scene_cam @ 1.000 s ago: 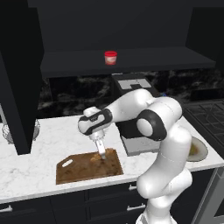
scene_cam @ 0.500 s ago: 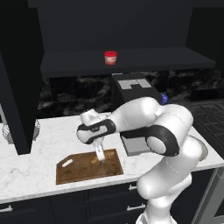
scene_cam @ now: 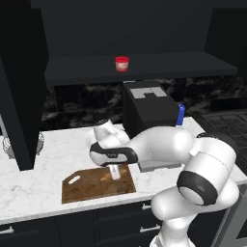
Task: From the different types of pastries on the counter, select a croissant and place it on the cutting board. Then retrieve a jar of jam from the cabinet and place it alongside the croissant on the cutting board.
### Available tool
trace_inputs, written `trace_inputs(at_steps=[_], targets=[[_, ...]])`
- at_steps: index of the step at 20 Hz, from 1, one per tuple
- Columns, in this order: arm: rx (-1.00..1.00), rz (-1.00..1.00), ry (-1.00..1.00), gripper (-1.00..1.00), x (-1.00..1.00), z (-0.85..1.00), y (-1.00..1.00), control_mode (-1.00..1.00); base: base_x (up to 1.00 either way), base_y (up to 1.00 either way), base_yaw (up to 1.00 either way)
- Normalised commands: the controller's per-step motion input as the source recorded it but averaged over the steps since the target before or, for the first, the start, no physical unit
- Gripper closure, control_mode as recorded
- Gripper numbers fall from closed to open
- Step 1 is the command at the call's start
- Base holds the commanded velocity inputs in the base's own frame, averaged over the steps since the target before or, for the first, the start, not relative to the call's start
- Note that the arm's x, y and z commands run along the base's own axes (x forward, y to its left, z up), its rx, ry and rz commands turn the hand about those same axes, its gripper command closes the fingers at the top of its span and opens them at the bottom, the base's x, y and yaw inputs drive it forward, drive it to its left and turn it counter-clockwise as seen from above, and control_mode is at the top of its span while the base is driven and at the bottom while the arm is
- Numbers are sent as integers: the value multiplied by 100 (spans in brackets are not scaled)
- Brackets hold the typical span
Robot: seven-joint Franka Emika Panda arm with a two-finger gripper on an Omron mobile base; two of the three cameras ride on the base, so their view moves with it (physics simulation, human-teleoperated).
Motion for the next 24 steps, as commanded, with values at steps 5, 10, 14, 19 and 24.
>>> trace_inputs(at_steps=[5,10,14,19,24], targets=[[0,0,-1,-100,20,40,-8,-100,0,0,0],[5,-4,-8,-100,-10,20,-5,-100,0,0,0],[13,-7,-24,-100,-67,14,-20,-100,0,0,0],[5,-15,-36,-100,-69,18,-24,-100,0,0,0],[0,-6,-3,-100,-17,33,-37,-100,0,0,0]])
